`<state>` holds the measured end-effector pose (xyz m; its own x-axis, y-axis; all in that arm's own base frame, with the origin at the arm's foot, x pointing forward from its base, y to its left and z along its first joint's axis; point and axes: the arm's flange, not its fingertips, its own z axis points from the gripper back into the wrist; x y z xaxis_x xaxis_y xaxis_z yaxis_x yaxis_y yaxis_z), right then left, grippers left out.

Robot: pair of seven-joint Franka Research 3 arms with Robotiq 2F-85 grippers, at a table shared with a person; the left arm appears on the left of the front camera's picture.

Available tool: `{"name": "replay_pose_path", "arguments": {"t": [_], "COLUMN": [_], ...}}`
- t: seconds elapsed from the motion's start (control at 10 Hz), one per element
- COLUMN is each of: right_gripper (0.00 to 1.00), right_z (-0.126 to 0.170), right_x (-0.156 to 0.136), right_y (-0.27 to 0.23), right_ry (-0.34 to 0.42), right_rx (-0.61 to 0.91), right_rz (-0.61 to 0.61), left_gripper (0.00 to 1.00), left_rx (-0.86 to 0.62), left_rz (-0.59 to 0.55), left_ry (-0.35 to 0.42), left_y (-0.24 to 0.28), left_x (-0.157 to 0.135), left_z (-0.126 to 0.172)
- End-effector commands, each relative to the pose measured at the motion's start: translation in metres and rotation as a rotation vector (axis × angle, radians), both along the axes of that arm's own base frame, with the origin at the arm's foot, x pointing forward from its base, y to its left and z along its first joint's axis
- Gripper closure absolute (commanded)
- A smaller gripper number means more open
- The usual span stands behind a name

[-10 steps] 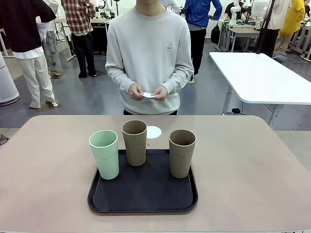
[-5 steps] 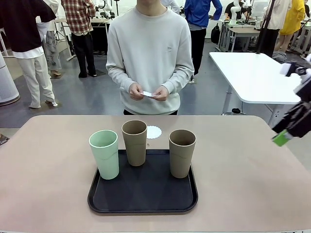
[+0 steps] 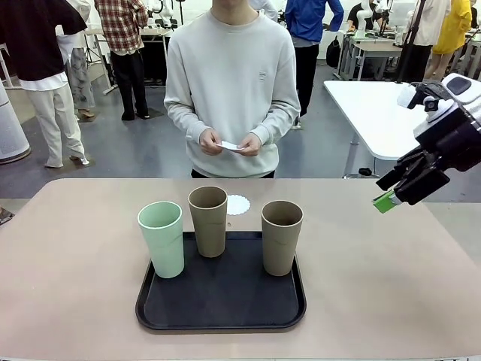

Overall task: Place coasters on the table and set cups on them.
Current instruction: Pick up one Reusable plastic cup and place it on a coaster set by the human.

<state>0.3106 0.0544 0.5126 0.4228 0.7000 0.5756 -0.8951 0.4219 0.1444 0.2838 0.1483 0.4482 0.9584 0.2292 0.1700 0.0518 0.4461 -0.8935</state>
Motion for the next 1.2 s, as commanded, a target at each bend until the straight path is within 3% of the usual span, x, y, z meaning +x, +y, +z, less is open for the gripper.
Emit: {"name": "replay_pose_path", "arguments": {"t": [0.0, 0.3, 0.4, 0.7, 0.9, 1.1], "right_gripper": [0.0, 0.0, 0.0, 0.0, 0.0, 0.0], "right_z": [0.002, 0.002, -0.006, -0.085, -0.118, -0.129], "right_x": [-0.003, -0.001, 0.006, 0.06, 0.064, 0.06], "right_y": [-0.006, -0.004, -0.007, -0.002, -0.006, -0.014], "right_ry": [-0.013, -0.012, -0.129, -0.16, -0.142, -0.126], "right_rx": [-0.051, -0.029, -0.038, 0.105, 0.274, 0.484], "right_rz": [-0.008, 0.002, 0.088, 0.216, 0.356, 0.522], "left_gripper": [0.0, 0.0, 0.0, 0.0, 0.0, 0.0], "left_rx": [-0.008, -0.008, -0.008, -0.008, -0.008, -0.008], "left_rz": [-0.009, -0.009, -0.009, -0.009, -0.009, -0.009], "left_ry": [-0.02, -0.02, -0.02, -0.02, -0.02, -0.02], "left_y": [0.0, 0.0, 0.0, 0.0, 0.0, 0.0], "left_x": [0.0, 0.0, 0.0, 0.0, 0.0, 0.0], "left_z": [-0.001, -0.001, -0.001, -0.001, -0.001, -0.001]}}
